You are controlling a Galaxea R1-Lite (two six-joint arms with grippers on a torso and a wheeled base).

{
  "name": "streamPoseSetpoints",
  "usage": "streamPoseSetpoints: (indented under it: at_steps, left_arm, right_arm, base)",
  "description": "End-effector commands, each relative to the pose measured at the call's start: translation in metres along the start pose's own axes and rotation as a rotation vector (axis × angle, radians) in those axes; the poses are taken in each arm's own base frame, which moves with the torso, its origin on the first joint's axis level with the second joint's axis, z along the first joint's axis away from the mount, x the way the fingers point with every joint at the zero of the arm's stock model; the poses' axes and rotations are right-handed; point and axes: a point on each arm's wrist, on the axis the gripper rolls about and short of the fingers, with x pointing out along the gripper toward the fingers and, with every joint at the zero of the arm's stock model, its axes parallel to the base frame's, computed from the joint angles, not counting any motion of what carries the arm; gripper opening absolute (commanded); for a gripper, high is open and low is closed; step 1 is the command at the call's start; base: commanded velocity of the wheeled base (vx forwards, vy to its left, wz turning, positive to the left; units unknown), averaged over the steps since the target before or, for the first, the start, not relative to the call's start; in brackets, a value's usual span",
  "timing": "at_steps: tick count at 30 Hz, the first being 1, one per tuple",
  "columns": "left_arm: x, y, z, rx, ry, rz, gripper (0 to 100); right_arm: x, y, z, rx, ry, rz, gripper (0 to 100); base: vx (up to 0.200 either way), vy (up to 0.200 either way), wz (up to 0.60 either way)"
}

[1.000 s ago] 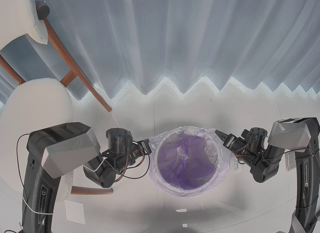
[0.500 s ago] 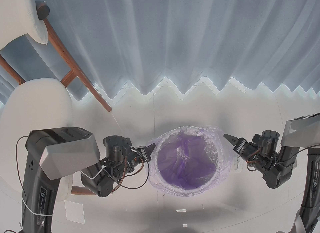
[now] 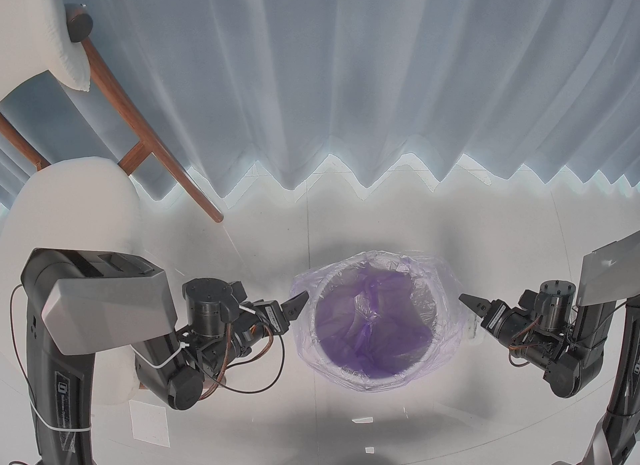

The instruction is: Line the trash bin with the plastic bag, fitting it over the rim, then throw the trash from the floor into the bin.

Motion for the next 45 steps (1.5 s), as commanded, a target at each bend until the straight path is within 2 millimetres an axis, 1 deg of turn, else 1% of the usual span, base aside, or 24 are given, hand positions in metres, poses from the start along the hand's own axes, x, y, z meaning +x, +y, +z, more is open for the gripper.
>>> streamPoseSetpoints:
  at_steps: [1, 2, 4, 6, 11, 12, 20, 21, 23, 24, 27, 33, 35, 40, 45]
  left_arm:
    - [-0.015, 0.004, -0.011, -0.001, 0.042, 0.033, 100]
    - [-0.016, 0.004, -0.012, -0.001, 0.043, 0.036, 100]
    - [-0.018, 0.008, -0.020, 0.003, 0.053, 0.079, 100]
    - [-0.016, 0.011, -0.029, 0.008, 0.067, 0.102, 100]
    - [-0.013, 0.013, -0.035, 0.011, 0.054, 0.102, 100]
    - [-0.013, 0.013, -0.039, 0.012, 0.066, 0.102, 100]
    - [-0.010, 0.013, -0.046, 0.016, 0.083, 0.102, 100]
    - [-0.010, 0.013, -0.048, 0.017, 0.088, 0.102, 0]
    - [-0.010, 0.013, -0.048, 0.017, 0.089, 0.102, 0]
    - [-0.010, 0.013, -0.048, 0.018, 0.091, 0.103, 0]
    - [-0.010, 0.013, -0.048, 0.019, 0.090, 0.104, 0]
    - [-0.010, 0.011, -0.055, 0.032, 0.095, 0.125, 0]
    - [-0.010, 0.011, -0.064, 0.073, 0.114, 0.132, 0]
    - [-0.007, 0.008, -0.066, 0.105, 0.116, 0.121, 0]
    - [-0.005, 0.008, -0.071, 0.190, 0.131, 0.116, 0]
  right_arm:
    - [-0.002, -0.003, -0.003, -0.002, -0.005, -0.023, 100]
    - [-0.002, -0.003, -0.003, -0.002, -0.007, -0.025, 100]
    - [-0.004, -0.004, -0.006, -0.003, 0.001, -0.037, 100]
    - [-0.004, -0.005, -0.008, -0.001, 0.010, -0.043, 100]
    - [-0.003, -0.008, -0.012, -0.007, 0.020, -0.065, 100]
    - [-0.002, -0.009, -0.014, -0.008, 0.025, -0.072, 100]
    - [0.003, -0.014, -0.019, -0.007, 0.041, -0.089, 100]
    - [0.004, -0.015, -0.020, -0.007, 0.045, -0.095, 100]
    - [0.004, -0.015, -0.023, -0.009, 0.050, -0.105, 100]
    - [0.005, -0.016, -0.026, -0.011, 0.055, -0.114, 0]
    - [0.008, -0.017, -0.029, -0.016, 0.058, -0.124, 0]
    - [0.012, -0.019, -0.032, -0.018, 0.063, -0.136, 0]
    - [0.015, -0.025, -0.037, -0.017, 0.068, -0.166, 0]
    - [0.020, -0.029, -0.040, -0.019, 0.070, -0.179, 0]
    - [0.032, -0.033, -0.046, -0.040, 0.075, -0.179, 0]
  base:
    - [0.000, 0.000, 0.00]
    - [0.000, 0.000, 0.00]
    - [0.000, 0.000, 0.00]
    - [0.000, 0.000, 0.00]
    - [0.000, 0.000, 0.00]
    - [0.000, 0.000, 0.00]
    - [0.000, 0.000, 0.00]
    - [0.000, 0.000, 0.00]
    - [0.000, 0.000, 0.00]
    - [0.000, 0.000, 0.00]
    - [0.000, 0.000, 0.00]
    - [0.000, 0.000, 0.00]
    - [0.000, 0.000, 0.00]
    - [0.000, 0.000, 0.00]
    - [0.000, 0.000, 0.00]
